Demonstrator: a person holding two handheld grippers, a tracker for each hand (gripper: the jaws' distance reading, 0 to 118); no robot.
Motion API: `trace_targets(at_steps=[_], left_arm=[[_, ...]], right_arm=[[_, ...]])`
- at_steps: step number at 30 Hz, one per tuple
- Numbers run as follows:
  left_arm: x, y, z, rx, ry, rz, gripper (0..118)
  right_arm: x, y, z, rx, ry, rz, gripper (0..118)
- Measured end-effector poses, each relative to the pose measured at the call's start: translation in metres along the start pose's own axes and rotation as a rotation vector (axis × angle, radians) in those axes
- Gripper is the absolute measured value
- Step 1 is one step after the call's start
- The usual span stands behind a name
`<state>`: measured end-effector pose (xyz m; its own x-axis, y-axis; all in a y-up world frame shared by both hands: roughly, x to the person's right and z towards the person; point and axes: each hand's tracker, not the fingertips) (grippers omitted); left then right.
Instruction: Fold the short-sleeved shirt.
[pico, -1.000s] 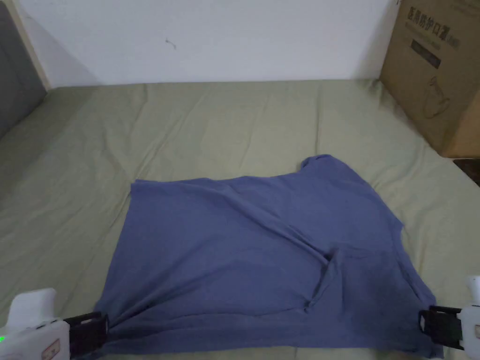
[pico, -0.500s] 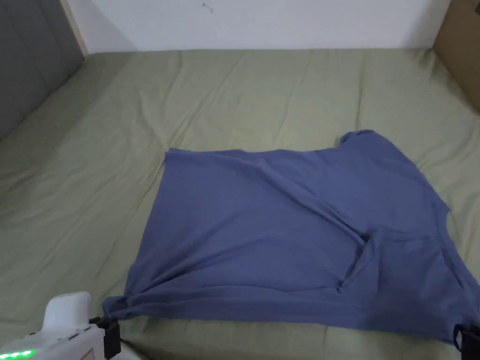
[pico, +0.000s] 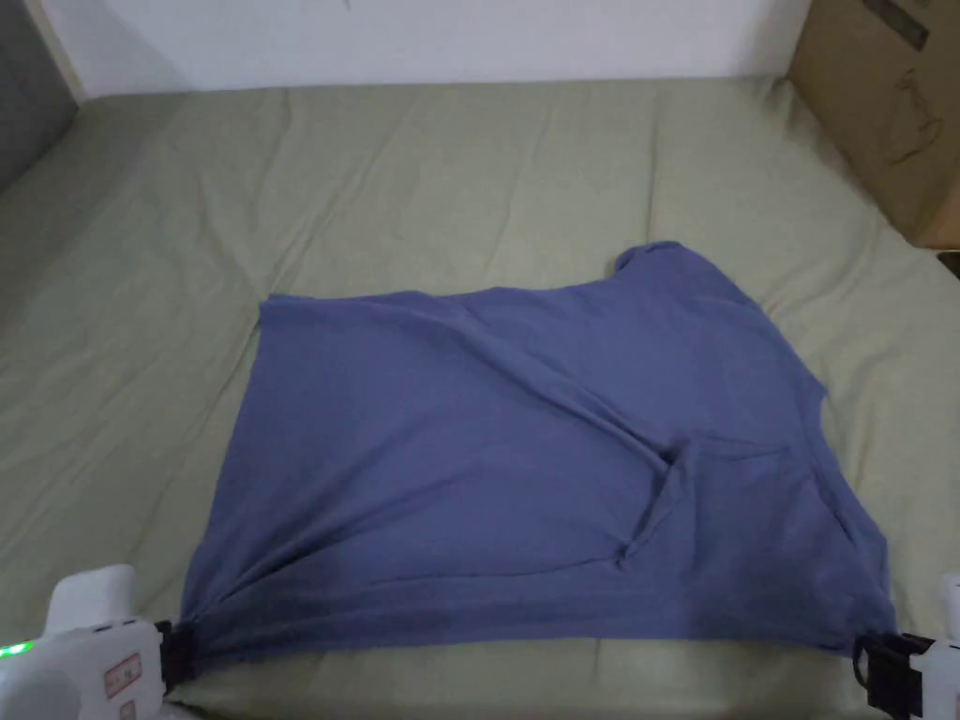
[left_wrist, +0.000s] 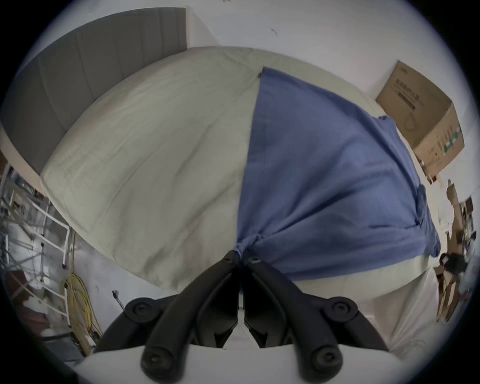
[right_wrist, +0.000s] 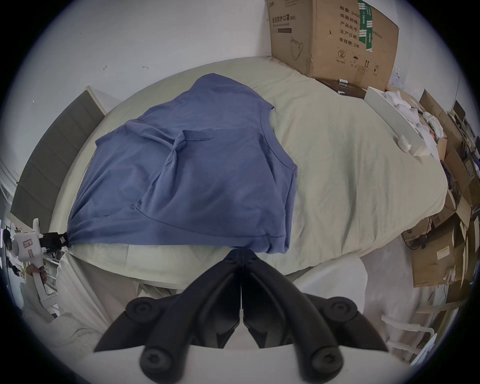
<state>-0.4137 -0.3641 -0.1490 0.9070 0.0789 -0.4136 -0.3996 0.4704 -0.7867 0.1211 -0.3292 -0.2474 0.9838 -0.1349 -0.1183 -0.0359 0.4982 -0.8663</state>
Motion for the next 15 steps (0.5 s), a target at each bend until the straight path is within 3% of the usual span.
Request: trace_targets(at_steps=[4, 5, 6, 7, 8, 9, 12, 13, 14, 15], left_arm=[[0.003, 0.004, 0.008, 0.024, 0.019, -0.011, 1], [0.006, 0.004, 0.013, 0.023, 0.023, -0.013, 1], [0.008, 0.004, 0.016, 0.025, 0.025, -0.021, 1], [0.009, 0.005, 0.018, 0.029, 0.027, -0.029, 1], [0.009, 0.006, 0.018, 0.031, 0.03, -0.033, 1], [0.008, 0.006, 0.018, 0.029, 0.031, -0.037, 1], [0.008, 0.007, 0.018, 0.029, 0.032, -0.038, 1], [0.007, 0.007, 0.017, 0.026, 0.033, -0.036, 1], [0.007, 0.006, 0.017, 0.026, 0.032, -0.031, 1], [0.006, 0.006, 0.017, 0.024, 0.031, -0.027, 1]], right_arm=[[0.005, 0.003, 0.004, 0.019, -0.001, 0.016, 0], [0.006, 0.006, 0.004, 0.026, -0.004, 0.025, 6], [0.007, 0.009, 0.003, 0.03, -0.006, 0.037, 24], [0.007, 0.012, 0.001, 0.035, -0.014, 0.047, 63], [0.008, 0.017, -0.002, 0.033, -0.016, 0.055, 86], [0.01, 0.02, -0.007, 0.031, -0.014, 0.062, 90], [0.016, 0.03, -0.027, 0.02, -0.019, 0.069, 89], [0.018, 0.032, -0.037, -0.006, -0.035, 0.078, 73], [0.019, 0.031, -0.047, -0.046, -0.055, 0.084, 73], [0.02, 0.031, -0.051, -0.073, -0.066, 0.077, 62]])
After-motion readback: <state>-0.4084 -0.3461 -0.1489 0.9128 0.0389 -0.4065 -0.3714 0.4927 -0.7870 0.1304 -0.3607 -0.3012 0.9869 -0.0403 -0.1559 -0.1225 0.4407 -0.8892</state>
